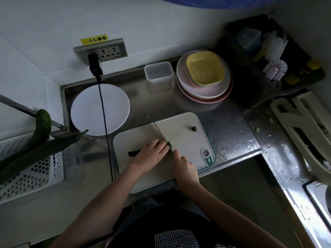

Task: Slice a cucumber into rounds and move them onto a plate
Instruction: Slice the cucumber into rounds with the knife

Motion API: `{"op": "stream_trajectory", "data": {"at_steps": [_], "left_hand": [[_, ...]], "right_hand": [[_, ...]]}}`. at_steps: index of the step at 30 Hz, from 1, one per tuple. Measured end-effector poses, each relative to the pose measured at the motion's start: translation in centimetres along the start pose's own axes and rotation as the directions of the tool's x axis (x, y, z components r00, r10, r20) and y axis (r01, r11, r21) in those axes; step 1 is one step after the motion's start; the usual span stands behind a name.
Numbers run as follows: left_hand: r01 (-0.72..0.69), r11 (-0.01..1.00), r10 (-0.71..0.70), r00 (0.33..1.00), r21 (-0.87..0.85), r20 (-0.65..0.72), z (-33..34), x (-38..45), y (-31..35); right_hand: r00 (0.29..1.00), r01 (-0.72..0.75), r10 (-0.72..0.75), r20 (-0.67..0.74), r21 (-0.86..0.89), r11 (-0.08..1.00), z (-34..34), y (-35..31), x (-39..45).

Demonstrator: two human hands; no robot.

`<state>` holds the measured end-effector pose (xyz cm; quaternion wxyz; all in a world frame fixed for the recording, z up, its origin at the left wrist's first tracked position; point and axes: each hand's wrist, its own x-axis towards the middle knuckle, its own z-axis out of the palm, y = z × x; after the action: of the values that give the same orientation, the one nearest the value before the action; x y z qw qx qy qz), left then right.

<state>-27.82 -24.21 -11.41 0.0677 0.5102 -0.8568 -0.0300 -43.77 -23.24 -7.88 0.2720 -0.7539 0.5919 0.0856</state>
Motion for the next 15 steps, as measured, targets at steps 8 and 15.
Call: {"op": "stream_trajectory", "data": {"at_steps": [8,15], "left_hand": [[0.003,1.000,-0.005,0.998,-0.027,-0.055,0.1,0.1,0.0],[0.038,0.999,-0.038,0.999,-0.014,-0.013,-0.2,0.7,0.4]], "right_hand": [[1.000,-0.020,0.020,-0.009,0.005,1.000,0.0,0.0,0.2],[0.987,-0.021,0.037,-0.155,0.104,0.994,-1.2,0.2,0.2]]}}
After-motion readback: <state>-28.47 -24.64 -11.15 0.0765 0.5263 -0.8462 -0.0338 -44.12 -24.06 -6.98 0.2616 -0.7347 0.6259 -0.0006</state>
